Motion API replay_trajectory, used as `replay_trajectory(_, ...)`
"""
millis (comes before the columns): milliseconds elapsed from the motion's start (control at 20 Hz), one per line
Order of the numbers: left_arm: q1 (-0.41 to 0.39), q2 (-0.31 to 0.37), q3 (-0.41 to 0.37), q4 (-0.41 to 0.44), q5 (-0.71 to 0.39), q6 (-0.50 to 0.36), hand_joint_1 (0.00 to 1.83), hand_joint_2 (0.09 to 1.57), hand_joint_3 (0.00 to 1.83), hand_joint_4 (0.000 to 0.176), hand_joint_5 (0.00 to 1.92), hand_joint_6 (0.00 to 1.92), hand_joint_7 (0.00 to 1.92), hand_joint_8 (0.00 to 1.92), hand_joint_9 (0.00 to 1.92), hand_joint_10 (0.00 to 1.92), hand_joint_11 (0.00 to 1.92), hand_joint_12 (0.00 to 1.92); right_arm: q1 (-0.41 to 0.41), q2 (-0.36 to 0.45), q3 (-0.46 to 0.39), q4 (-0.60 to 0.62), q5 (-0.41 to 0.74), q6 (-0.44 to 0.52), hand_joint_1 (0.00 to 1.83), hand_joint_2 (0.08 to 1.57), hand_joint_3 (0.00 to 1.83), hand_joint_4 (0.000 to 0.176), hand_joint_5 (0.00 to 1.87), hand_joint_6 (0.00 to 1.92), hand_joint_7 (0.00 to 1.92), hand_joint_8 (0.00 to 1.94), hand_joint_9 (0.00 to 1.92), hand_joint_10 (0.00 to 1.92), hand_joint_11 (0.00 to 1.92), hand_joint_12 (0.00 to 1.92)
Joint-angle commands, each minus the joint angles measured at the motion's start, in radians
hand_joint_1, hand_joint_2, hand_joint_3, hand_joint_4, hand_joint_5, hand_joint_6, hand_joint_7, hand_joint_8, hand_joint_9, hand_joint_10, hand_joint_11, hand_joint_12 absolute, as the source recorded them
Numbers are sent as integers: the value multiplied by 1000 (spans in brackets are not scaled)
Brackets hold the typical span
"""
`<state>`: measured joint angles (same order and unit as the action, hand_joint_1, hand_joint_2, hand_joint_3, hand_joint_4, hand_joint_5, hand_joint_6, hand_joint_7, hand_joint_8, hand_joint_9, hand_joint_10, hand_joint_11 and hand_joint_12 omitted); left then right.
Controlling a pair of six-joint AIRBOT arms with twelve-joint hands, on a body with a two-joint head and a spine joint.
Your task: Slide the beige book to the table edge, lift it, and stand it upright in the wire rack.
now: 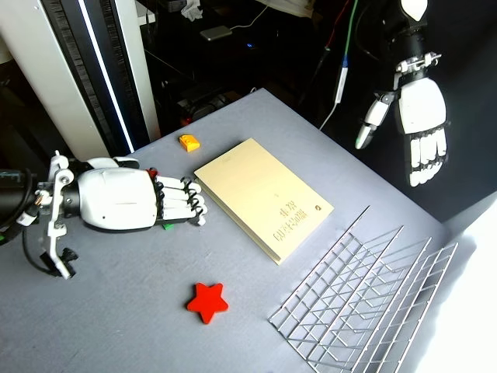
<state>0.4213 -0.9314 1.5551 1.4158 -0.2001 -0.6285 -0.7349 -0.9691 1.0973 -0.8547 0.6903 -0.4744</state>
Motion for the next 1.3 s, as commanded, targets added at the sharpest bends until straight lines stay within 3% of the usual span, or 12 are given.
replay_trajectory(0,0,11,26,-126,25,78,573,1033,1,0,125,1,146,1,141,1,0,479,3,6,-3,38,99,1,0,1082,2,0,177,0,206,2,206,2,0,688)
replay_trajectory(100,17,5,51,-359,7,238,562,1043,3,0,103,3,127,1,117,2,0,393,2,8,-2,38,91,4,0,1083,1,0,126,1,165,1,172,0,0,574)
replay_trajectory(200,23,4,57,-398,29,238,550,1046,3,0,116,6,127,1,121,3,0,392,-5,6,-3,38,90,5,0,1080,0,0,195,17,220,12,223,15,0,731)
replay_trajectory(300,40,-6,72,-474,68,231,563,1039,0,0,123,5,133,2,125,2,0,410,-6,-4,-3,37,91,3,0,1090,3,0,169,2,191,3,201,2,0,678)
replay_trajectory(450,63,-8,83,-487,68,204,575,1044,0,0,117,2,126,1,120,2,0,403,-6,-19,-3,38,88,2,0,1089,0,0,153,1,182,2,186,6,0,587)
replay_trajectory(600,87,-8,84,-491,53,107,600,1036,0,0,128,3,140,5,128,4,0,451,-6,-27,-4,38,84,-2,0,1098,2,0,153,2,189,1,202,6,0,679)
replay_trajectory(700,113,-7,82,-490,57,53,633,1048,2,0,92,0,120,0,115,0,0,416,-6,-32,-5,38,79,-2,0,1097,0,0,158,2,176,1,184,3,0,609)
replay_trajectory(950,132,-1,74,-474,46,-8,760,1097,10,0,42,4,94,7,107,6,0,363,-18,-39,-10,37,79,-8,0,1099,0,0,199,10,219,8,229,10,0,735)
replay_trajectory(1000,136,2,69,-479,59,-38,757,1114,11,0,30,0,84,1,100,1,0,391,-20,-42,-10,38,80,-8,0,1106,2,0,180,3,196,2,206,3,0,655)
replay_trajectory(1100,141,8,54,-486,113,-94,768,1120,11,0,33,2,84,1,97,0,0,389,-20,-48,-10,38,76,-8,0,1102,0,0,184,4,206,5,216,6,0,693)
replay_trajectory(1250,123,20,27,-581,283,-56,809,1128,4,0,43,6,84,4,97,3,0,402,-22,-64,-10,38,68,-10,0,1097,0,0,171,1,204,4,216,7,0,665)
